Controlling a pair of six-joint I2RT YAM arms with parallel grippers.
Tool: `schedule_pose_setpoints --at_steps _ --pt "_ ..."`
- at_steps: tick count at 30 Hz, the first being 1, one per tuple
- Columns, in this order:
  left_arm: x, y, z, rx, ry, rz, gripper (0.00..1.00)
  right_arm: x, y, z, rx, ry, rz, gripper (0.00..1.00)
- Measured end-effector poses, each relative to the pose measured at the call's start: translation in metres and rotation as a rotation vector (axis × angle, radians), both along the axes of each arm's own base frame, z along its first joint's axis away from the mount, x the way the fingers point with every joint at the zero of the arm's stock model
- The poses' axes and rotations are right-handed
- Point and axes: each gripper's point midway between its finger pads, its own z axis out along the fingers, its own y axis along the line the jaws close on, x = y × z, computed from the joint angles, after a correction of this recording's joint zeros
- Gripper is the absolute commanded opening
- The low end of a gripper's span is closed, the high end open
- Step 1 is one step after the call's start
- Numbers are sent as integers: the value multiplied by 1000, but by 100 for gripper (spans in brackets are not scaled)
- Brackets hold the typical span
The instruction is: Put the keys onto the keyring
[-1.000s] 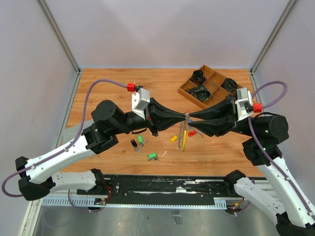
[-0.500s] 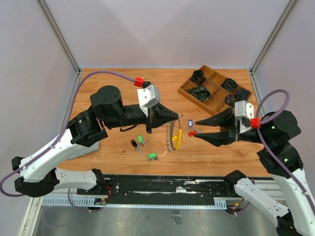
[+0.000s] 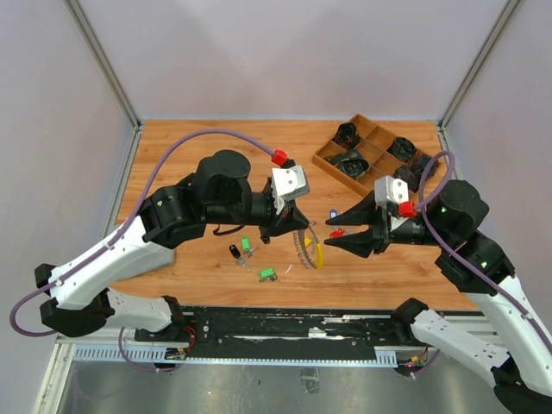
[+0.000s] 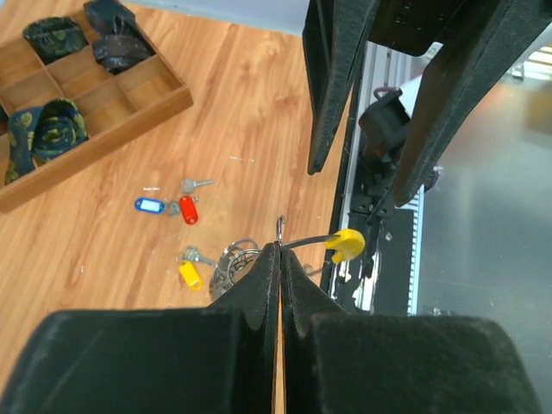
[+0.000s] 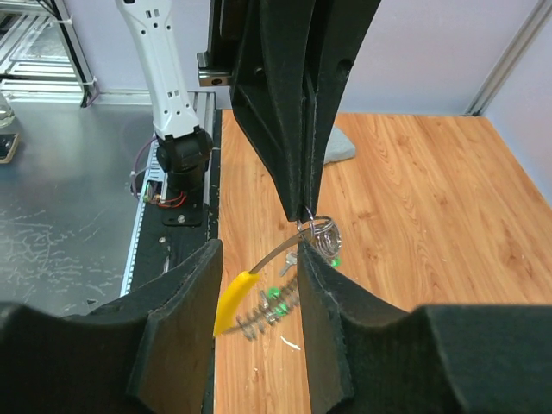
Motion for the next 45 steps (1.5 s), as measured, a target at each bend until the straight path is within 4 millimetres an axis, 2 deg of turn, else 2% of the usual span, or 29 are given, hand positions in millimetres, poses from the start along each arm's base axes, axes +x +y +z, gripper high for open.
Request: schedule_pose_setpoints --at_steps 6,13,22,27,33,39,45 --pt "-8 3 -7 30 19 -29 1 2 8 -13 -16 15 16 39" --pt "-17 3 -6 32 29 -69 1 8 16 -18 -18 25 26 36" --pt "-24 1 -6 28 30 -104 1 4 23 -18 -13 31 56 19" --pt "-26 1 -5 27 32 -112 1 -1 26 -19 -15 35 78 1" --pt "-27 2 -3 17 34 -108 2 -1 27 -18 -13 29 80 1" --pt "-29 7 10 -65 15 -90 17 -3 23 -6 27 -5 59 1" --pt "-39 26 43 -222 -18 -64 18 -9 15 10 111 -30 33 0"
